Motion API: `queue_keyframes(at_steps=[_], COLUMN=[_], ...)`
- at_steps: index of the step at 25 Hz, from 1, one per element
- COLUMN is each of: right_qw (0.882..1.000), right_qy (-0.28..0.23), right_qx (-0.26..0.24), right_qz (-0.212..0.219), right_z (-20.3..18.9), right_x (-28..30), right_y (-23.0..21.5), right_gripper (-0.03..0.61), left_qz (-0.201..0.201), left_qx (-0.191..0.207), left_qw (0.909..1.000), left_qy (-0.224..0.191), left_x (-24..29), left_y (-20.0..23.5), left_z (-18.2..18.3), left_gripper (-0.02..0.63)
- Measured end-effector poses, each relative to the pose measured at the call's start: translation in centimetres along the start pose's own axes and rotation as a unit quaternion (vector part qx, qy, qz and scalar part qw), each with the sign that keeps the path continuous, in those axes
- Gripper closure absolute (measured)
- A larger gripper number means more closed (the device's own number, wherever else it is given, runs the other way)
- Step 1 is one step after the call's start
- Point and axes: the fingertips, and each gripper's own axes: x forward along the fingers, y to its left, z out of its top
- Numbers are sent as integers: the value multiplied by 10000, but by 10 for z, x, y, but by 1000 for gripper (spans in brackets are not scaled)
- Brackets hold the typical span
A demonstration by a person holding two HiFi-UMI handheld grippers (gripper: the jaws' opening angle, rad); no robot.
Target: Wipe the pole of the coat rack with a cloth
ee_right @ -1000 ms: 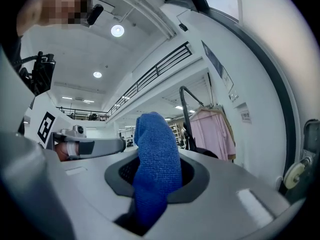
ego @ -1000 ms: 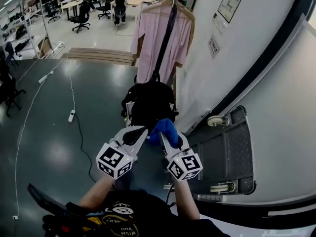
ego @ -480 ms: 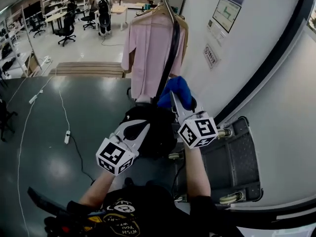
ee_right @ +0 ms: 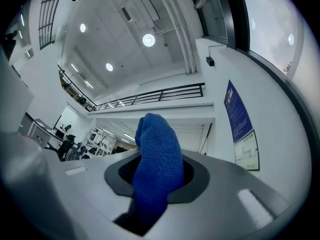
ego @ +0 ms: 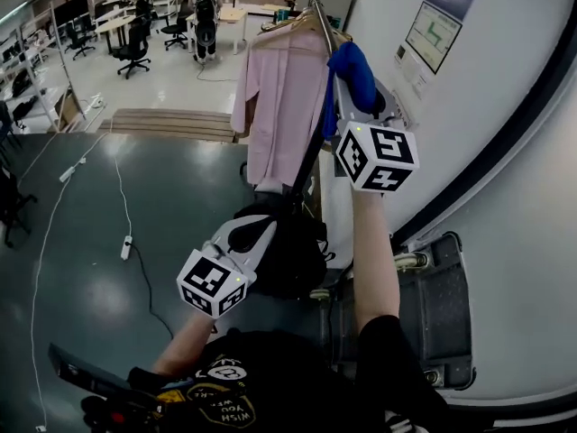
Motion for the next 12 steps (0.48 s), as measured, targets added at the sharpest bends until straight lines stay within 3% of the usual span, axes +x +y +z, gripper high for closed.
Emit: queue_keyframes(at_steps=[5,10,12], right_qw=[9998,9966,9964], right_qy=[-32,-684,-709], right_qx=[87,256,153], right_qz=[149,390,446], right_z=[11,-13,-38], right_x=[31,-29,-55], right_y=[-10,18,32], right_gripper=[485,485,485], left_qz=[165,277,269], left_qx=[-64,-180,-222], left_qw=[9998,9994,9993], left_qy=[10,85,115], left_x=[12,23,28], left_y=[10,18,16], left_z=[-1,-16,-21], left_gripper=[615,615,615])
